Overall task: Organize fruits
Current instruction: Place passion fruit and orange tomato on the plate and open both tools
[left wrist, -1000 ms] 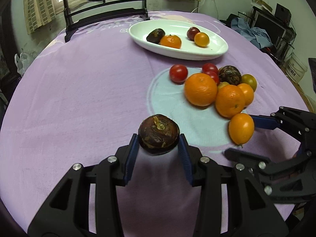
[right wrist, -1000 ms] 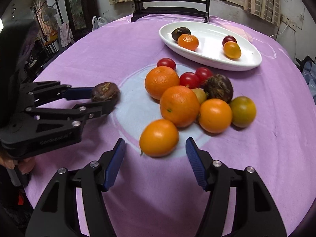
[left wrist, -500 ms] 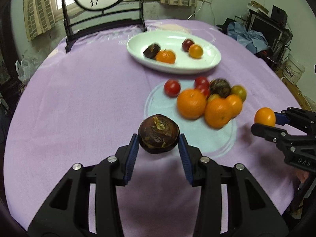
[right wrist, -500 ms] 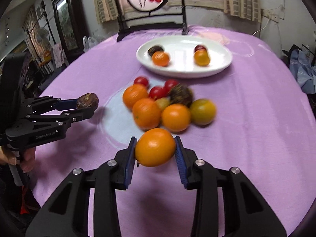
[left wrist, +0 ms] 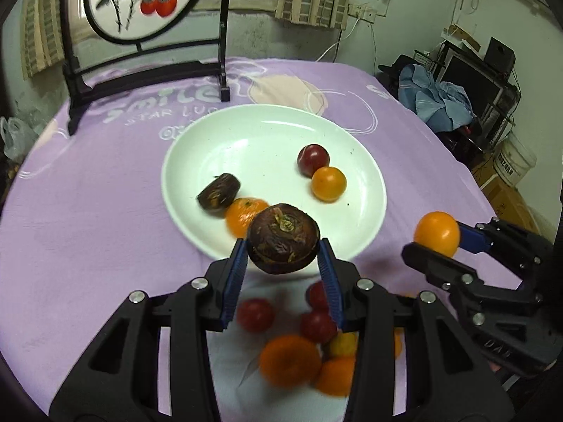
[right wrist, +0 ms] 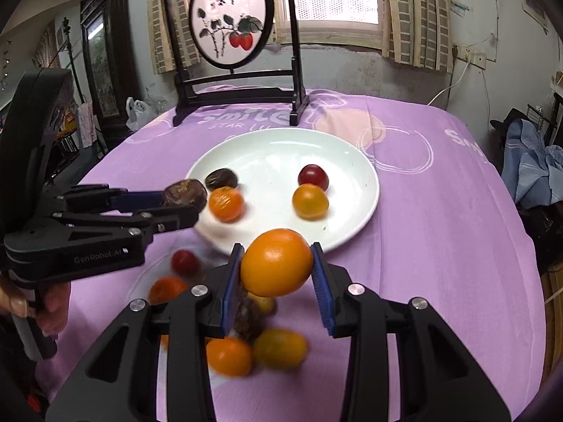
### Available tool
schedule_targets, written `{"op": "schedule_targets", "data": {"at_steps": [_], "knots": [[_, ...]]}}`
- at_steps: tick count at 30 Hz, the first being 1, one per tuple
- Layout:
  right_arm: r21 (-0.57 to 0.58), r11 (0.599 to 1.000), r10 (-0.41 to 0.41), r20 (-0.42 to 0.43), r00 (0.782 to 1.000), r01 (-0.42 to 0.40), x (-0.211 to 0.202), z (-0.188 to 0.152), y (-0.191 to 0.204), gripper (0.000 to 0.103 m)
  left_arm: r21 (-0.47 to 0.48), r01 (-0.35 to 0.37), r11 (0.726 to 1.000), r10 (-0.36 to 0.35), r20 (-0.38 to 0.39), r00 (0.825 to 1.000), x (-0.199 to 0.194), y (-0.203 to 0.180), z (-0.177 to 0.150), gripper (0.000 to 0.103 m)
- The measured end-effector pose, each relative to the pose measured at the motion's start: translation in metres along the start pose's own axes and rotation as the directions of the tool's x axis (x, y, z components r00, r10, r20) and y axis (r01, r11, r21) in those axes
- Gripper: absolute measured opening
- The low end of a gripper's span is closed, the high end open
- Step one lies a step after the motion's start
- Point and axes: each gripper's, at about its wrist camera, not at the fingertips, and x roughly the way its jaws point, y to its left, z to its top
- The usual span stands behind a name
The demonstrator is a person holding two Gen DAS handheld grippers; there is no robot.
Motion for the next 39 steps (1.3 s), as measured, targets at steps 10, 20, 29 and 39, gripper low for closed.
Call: {"op": "schedule_targets", "data": {"at_steps": [10,20,29,39], "knots": [[0.008,1.000,-0.001,-0.083,0.997,0.001,0.065,0.021,-0.025,0.038,-0.006,-0.071,0.997,0.071,-0.040,0.997,0.058,0.003,0.043,0.042],[0.067,0.998,-0.017,-0.059,0.998,0.020,0.068,0.021,-0.030,0.044,-0.020,-0.158,0.987,0.159,0.044,0.986,0.060,0.001,0.055,0.081],[0.111,0.994,0.023,-0.006,1.000,-0.022,0.002,-0.011,-0.032,0.045,-0.063,-0.104,0.993,0.109,0.065,0.992,0.006,0.002,0.015,0.081],[0.065,0.997,0.033,-0.010,0.999,-0.032,-0.046,-0.076,0.000,0.067,-0.067,-0.111,0.992,0.113,0.029,0.993,-0.019,0.003,-0.067,0.081]]}}
